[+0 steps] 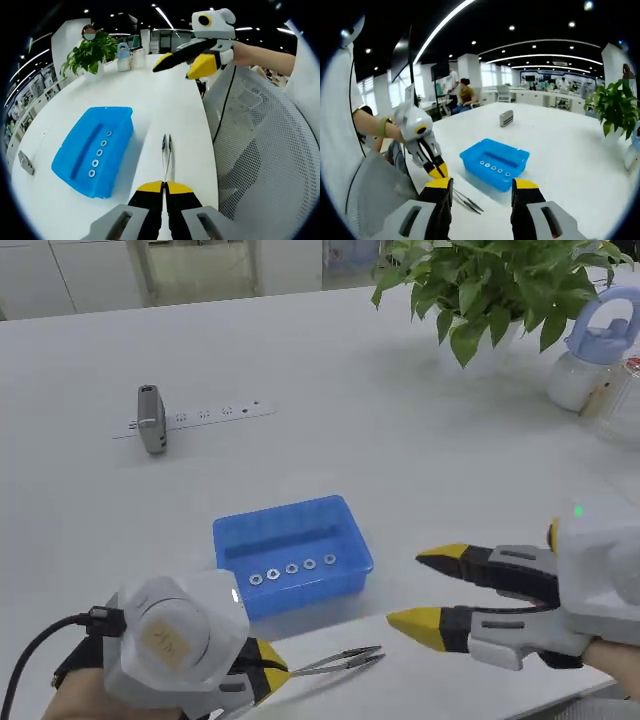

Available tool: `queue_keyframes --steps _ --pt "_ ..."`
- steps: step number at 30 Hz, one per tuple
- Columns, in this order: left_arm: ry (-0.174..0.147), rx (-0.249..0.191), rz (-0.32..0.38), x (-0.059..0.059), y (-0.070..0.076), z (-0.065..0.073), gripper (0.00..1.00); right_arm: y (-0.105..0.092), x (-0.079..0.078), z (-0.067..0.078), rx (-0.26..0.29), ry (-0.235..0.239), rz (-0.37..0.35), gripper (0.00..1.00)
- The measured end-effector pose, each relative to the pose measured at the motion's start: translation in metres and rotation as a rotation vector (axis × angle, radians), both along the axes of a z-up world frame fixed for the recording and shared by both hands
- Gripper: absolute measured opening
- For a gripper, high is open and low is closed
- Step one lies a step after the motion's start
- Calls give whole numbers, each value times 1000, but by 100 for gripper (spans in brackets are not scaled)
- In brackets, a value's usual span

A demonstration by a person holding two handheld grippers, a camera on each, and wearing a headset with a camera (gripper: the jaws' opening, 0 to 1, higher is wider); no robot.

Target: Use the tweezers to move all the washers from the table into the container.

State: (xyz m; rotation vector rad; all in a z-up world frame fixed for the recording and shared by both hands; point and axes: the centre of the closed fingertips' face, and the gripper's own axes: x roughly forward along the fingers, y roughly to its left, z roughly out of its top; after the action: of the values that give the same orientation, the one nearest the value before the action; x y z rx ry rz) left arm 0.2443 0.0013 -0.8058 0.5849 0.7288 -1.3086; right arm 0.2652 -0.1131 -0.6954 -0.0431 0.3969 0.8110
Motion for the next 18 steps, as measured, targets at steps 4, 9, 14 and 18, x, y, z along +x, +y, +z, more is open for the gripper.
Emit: queue_keyframes --steps 4,9,14,18 --pt "15 60 -2 -3 2 -10 0 -15 3 -4 -66 -25 -33 58" --pt "14 127 6 -6 6 -17 0 -23 5 -2 -37 -39 -63 63" --pt "38 153 52 -5 7 -17 0 -20 3 -2 -21 -33 -25 65" --pt "31 221 54 -7 13 -24 0 -11 -2 -1 -39 -41 37 65"
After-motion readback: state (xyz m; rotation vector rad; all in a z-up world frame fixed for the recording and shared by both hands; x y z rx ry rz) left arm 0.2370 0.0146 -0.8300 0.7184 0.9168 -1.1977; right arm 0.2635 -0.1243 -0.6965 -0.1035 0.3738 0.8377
